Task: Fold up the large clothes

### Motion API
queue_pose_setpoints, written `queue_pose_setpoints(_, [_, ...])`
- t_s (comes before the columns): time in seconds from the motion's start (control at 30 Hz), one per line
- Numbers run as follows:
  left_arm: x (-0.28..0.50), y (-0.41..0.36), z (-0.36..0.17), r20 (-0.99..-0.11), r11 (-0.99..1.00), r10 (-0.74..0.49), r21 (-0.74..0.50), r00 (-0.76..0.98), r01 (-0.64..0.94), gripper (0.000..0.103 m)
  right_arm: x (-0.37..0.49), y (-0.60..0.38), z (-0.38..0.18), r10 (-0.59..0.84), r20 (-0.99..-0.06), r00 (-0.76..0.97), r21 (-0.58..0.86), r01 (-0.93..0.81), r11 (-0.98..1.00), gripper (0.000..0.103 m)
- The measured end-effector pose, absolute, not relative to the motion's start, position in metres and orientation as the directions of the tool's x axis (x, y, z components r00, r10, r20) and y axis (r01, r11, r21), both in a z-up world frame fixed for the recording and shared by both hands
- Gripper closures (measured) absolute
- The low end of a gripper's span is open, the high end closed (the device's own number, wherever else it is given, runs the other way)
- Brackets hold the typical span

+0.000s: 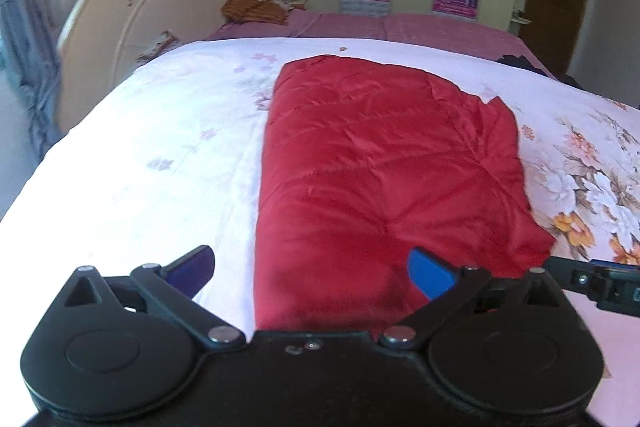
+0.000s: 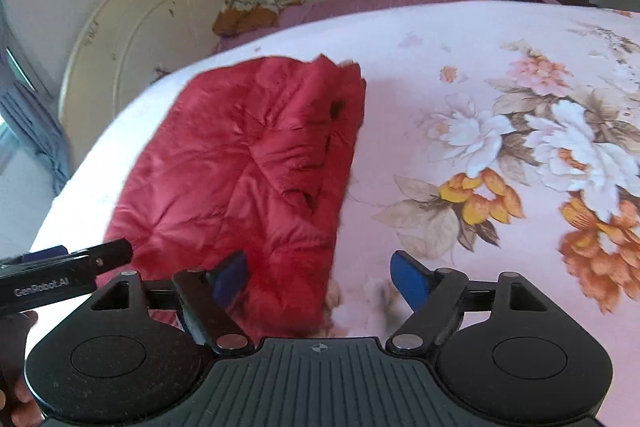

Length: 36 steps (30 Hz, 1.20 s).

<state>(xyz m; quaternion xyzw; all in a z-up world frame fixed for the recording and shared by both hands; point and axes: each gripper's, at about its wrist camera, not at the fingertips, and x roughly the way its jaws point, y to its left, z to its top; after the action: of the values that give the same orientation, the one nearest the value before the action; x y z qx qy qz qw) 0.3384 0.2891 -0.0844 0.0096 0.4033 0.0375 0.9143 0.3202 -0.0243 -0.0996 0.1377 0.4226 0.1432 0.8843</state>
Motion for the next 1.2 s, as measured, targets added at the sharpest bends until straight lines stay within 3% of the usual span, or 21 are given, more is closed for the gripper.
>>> queue_pose_setpoints(0.1, [0.306, 0.277, -0.068, -0.736, 0.991, 0.136, 0.094, 0.664, -0.099, 0.000, 0.290, -0.032, -0.083, 0.399, -0.686, 0.609, 0.379, -0.169, 0.910, 0.025])
queue_pose_setpoints(0.2, [0.269, 0.269, -0.051, -0.723, 0.993, 0.121, 0.094, 0.681, -0.077, 0.000, 0.253, -0.035, -0.064, 0.431, -0.666, 0.609, 0.375, -0.227, 0.899, 0.022])
queue_pose_setpoints(0.27, [0.241, 0.263, -0.039, -0.708, 0.995, 0.099, 0.078, 0.700, -0.063, 0.000, 0.228, -0.037, -0.051, 0.436, -0.650, 0.622, 0.356, -0.257, 0.898, 0.011])
queue_pose_setpoints(0.6, [0.140, 0.246, 0.000, -0.656, 0.998, 0.050, 0.006, 0.753, -0.061, 0.000, 0.124, -0.053, -0.004, 0.446, -0.579, 0.682, 0.308, -0.323, 0.895, 0.010])
queue_pose_setpoints(0.87, [0.105, 0.243, 0.022, -0.629, 0.991, 0.131, 0.078, 0.767, -0.106, 0.000, 0.072, -0.060, 0.027, 0.421, -0.523, 0.741, 0.259, -0.332, 0.907, 0.010])
queue_pose_setpoints(1.2, [0.078, 0.238, 0.034, -0.614, 0.993, 0.112, 0.051, 0.782, -0.102, 0.000, 0.048, -0.066, 0.041, 0.387, -0.471, 0.793, 0.228, -0.314, 0.922, 0.010])
